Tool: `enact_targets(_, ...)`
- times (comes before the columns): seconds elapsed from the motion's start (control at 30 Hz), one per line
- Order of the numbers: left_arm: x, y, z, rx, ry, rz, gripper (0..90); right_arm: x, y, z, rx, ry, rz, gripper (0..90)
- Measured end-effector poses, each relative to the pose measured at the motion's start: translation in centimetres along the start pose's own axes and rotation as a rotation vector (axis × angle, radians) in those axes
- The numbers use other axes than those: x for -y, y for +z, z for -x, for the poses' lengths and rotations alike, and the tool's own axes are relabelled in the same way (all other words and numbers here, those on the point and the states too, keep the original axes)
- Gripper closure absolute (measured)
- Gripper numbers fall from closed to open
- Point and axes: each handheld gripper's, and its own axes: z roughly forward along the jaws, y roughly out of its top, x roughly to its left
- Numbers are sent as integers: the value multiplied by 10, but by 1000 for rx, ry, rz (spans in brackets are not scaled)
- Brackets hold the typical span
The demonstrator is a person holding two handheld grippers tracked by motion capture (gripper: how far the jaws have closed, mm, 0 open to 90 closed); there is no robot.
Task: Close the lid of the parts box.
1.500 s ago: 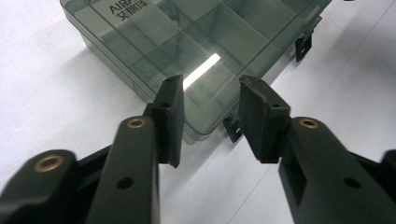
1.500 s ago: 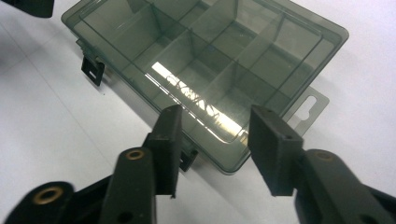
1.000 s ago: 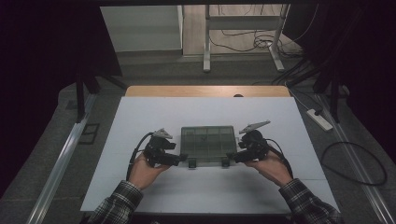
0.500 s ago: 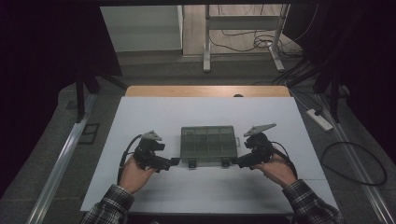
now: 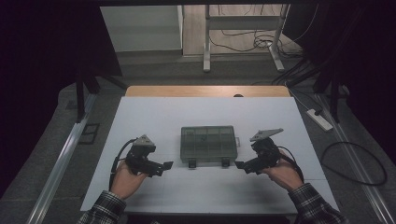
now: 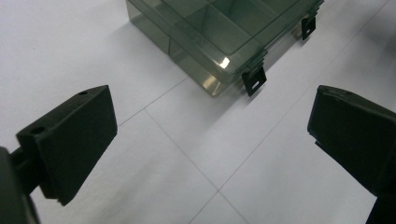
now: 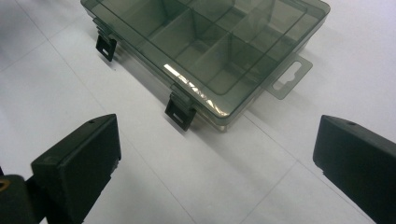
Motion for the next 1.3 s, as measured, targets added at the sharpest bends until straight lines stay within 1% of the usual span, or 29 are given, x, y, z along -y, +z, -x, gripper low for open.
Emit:
enact_targets(0.13,3,-3,0,-9,3,-2,9,2,-2,0,-3,0,8,0)
enact_targets(0.4,13,-13,-2,-32,7,4,5,9,-6,1,7,-1,13,0)
enact_targets(0.53,18,-19,-4,-40,-7,16,2,13,-10,2,12,2,23,0)
enact_targets(0.73,26,-27,-5,-51,-16,29,0,21,-16,4,22,22,35,0)
enact_targets(0.83,30,-31,-6,-54,-29,39,0,25,-20,5,25,32,47,0)
enact_targets(0.87,31,-33,-7,-55,-26,39,0,26,-22,5,28,33,48,0)
enact_targets(1.2,42,-45,-7,-69,-51,56,0,38,-33,5,55,27,56,0)
enact_targets(1.3,45,-49,-7,-73,-54,59,0,42,-37,6,62,38,63,0)
